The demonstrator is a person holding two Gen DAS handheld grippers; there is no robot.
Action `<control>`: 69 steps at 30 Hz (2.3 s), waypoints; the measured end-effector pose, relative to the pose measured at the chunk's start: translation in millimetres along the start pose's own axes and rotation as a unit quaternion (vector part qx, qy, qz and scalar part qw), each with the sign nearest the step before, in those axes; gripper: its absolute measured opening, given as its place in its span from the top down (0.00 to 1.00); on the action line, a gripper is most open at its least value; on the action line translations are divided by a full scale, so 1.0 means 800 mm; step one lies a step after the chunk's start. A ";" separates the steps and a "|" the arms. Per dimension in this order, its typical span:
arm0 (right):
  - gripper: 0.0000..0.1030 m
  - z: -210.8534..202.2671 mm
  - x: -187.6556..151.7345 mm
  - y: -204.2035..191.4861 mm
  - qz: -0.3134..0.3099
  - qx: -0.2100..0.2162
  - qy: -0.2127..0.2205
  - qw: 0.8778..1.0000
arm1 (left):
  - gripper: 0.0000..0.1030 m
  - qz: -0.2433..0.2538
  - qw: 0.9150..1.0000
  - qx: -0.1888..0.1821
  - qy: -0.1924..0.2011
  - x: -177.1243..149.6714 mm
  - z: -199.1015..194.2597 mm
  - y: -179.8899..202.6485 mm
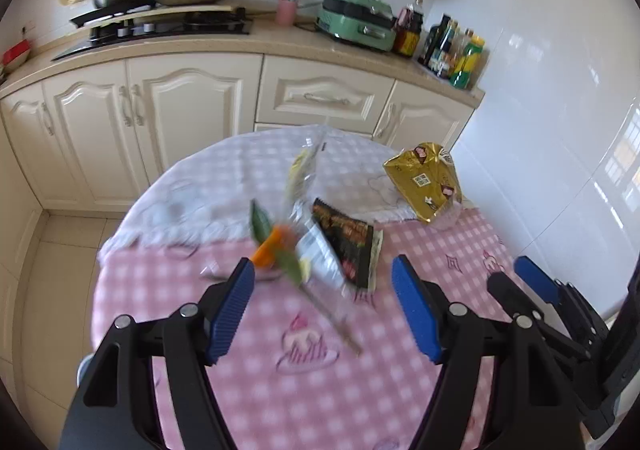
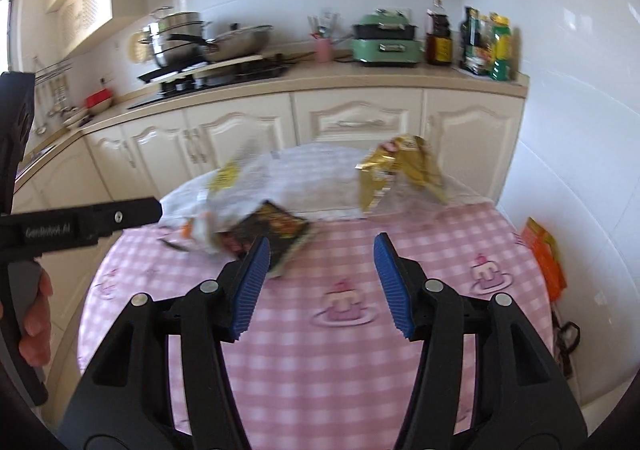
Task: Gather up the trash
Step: 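Move both tools back over the table toward the remaining trash, then grasp the clear printed wrapper with the left tool while the right tool grasps the gold snack bag, then carry wrapper and gold bag over the blue bin and open both tools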
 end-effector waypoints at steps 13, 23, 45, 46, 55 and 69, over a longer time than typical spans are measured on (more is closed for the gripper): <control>0.36 0.080 0.057 0.078 0.044 -0.017 -0.038 0.998 | 0.87 0.008 0.994 0.063 -0.085 0.090 0.102 -0.005; 0.28 0.141 0.104 0.090 0.071 -0.035 -0.053 0.995 | 0.90 0.000 0.999 0.034 0.040 0.116 0.022 0.018; 0.91 0.016 0.079 -0.037 0.006 0.015 0.001 1.000 | 0.90 -0.035 0.994 -0.045 0.090 0.049 -0.079 -0.018; 0.91 0.006 0.078 -0.053 -0.001 0.021 0.007 1.000 | 0.90 -0.038 0.994 -0.047 0.095 0.043 -0.088 -0.024; 0.91 -0.058 0.055 -0.175 -0.058 0.053 0.041 0.996 | 0.90 -0.076 0.983 -0.084 0.142 -0.027 -0.162 -0.094; 0.91 -0.050 -0.027 -0.410 -0.170 0.143 -0.002 0.975 | 0.90 -0.195 0.965 -0.024 0.174 -0.182 -0.252 -0.287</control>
Point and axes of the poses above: each gripper's, at about its wrist camera, not at the fingertips, and z roughly the way its jaws point, y to its right, x to its top, the point moved 4 cm from there along z, roughly the way its jaws point, and after that the axes turned 15 degrees about -y, right-handed, at the moved point
